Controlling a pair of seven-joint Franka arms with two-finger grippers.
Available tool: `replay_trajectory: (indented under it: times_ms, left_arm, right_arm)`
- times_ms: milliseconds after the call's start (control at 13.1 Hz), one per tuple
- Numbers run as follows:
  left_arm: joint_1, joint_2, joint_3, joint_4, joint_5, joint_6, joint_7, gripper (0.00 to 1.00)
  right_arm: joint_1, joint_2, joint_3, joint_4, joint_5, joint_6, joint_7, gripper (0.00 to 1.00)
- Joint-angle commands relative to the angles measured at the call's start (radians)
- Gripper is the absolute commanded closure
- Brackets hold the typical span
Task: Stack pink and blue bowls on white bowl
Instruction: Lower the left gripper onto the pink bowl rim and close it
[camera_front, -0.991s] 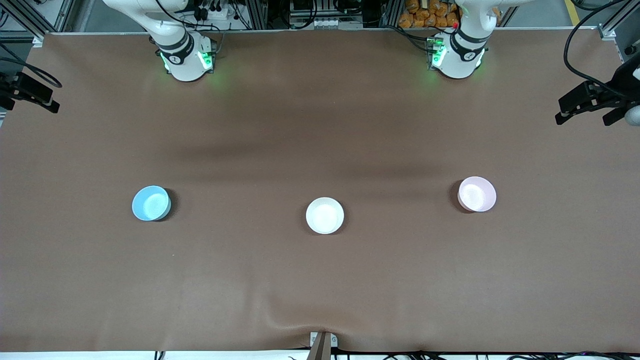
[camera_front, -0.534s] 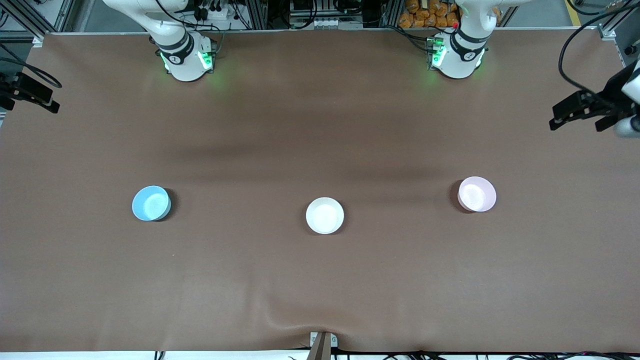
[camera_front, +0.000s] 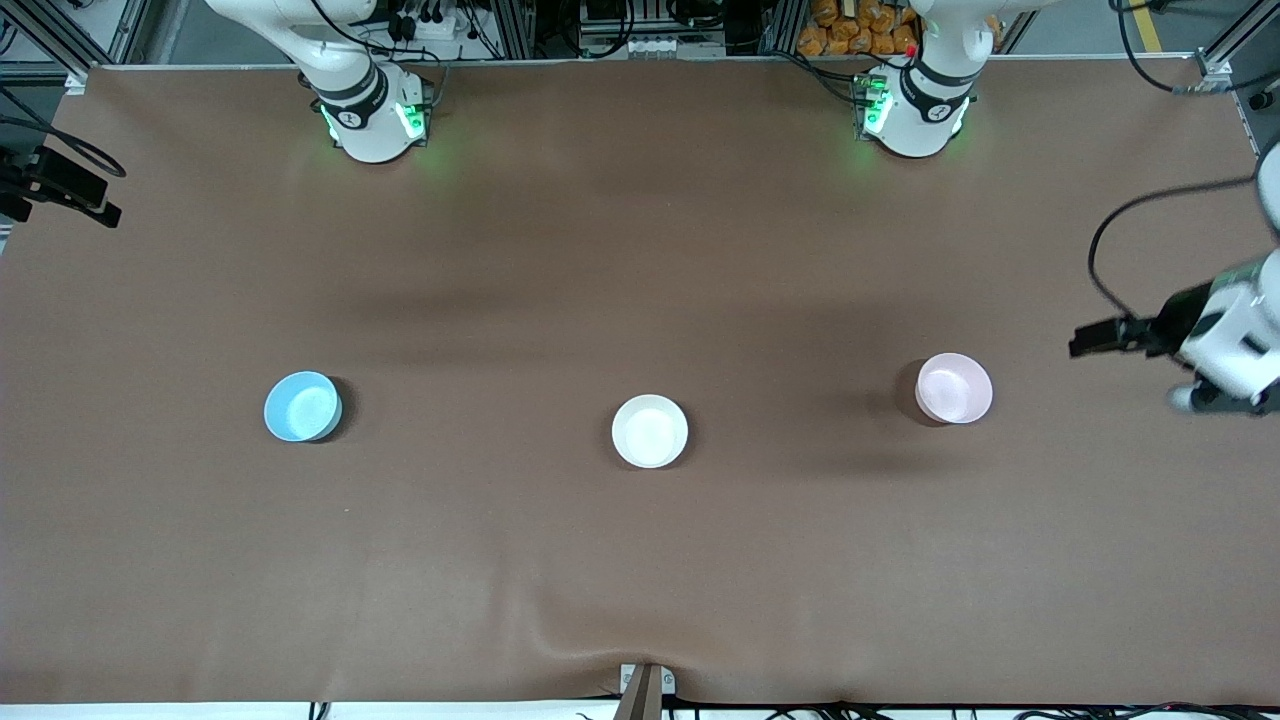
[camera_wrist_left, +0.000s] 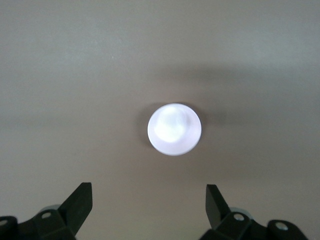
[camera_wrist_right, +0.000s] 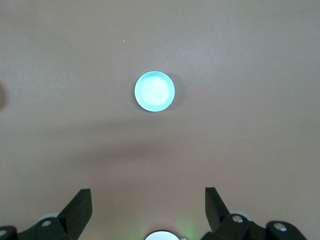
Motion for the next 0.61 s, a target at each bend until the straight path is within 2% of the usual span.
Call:
replay_trajectory:
  times_ms: [0,229,457,534]
  left_arm:
    - [0.012,0.077,-0.003,0.000,0.005,0.068,0.020,0.00]
    - [0.013,0.087,-0.005,-0.147,0.005,0.275,0.028,0.00]
    - [0.007,0.113,-0.008,-0.239,0.005,0.384,0.028,0.00]
    - [0.010,0.105,-0.009,-0.301,0.006,0.451,0.041,0.00]
  right_arm:
    - [-0.001,0.002,0.000,0.003,0.016,-0.001,-0.003,0.00]
    - [-0.001,0.006,0.000,0.004,0.016,0.000,-0.003,0.00]
    - [-0.001,0.008,0.000,0.003,0.016,0.000,-0.003,0.00]
    - [-0.001,0.008,0.000,0.003,0.016,0.000,-0.003,0.00]
